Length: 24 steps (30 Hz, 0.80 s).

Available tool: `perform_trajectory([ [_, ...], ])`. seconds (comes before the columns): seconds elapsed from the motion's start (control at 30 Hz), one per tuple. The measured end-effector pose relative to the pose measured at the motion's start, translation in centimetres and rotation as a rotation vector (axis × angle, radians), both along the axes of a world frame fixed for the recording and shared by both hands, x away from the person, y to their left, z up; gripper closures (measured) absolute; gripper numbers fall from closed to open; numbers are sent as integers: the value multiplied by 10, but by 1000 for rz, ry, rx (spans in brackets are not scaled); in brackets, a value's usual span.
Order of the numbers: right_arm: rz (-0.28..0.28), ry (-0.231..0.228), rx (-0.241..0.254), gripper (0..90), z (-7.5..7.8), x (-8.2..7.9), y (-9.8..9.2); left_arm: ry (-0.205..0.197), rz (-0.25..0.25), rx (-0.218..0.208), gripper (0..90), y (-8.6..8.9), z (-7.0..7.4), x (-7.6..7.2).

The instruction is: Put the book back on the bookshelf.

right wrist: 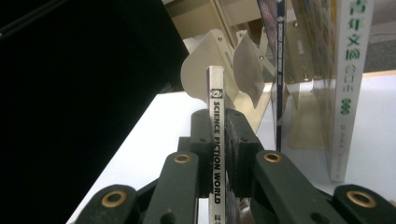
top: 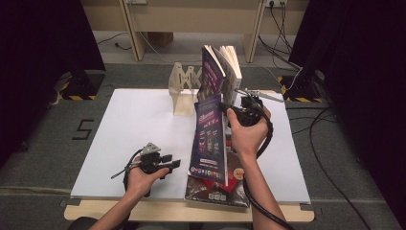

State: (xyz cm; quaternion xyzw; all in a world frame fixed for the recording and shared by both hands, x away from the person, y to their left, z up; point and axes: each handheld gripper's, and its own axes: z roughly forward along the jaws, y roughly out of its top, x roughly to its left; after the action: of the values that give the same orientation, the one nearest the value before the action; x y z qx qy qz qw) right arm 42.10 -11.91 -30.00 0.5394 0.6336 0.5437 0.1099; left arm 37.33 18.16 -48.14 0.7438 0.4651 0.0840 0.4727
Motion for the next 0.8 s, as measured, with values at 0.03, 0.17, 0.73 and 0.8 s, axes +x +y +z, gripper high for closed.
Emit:
perform_trajectory([
  [0.03, -2, -3, 0, 835, 1, 1, 1, -2, 0, 0, 504, 0, 0, 0],
  [0.17, -6, -14, -3, 835, 2, 3, 4, 1, 1, 2, 504, 1, 0, 1],
  [0.73, -23, -52, 13, 835, 8, 21, 10, 5, 8, 7, 504, 5, -3, 2],
  [0.8, -29, -60, 10, 835, 9, 22, 11, 2, 8, 4, 505, 5, -3, 3],
])
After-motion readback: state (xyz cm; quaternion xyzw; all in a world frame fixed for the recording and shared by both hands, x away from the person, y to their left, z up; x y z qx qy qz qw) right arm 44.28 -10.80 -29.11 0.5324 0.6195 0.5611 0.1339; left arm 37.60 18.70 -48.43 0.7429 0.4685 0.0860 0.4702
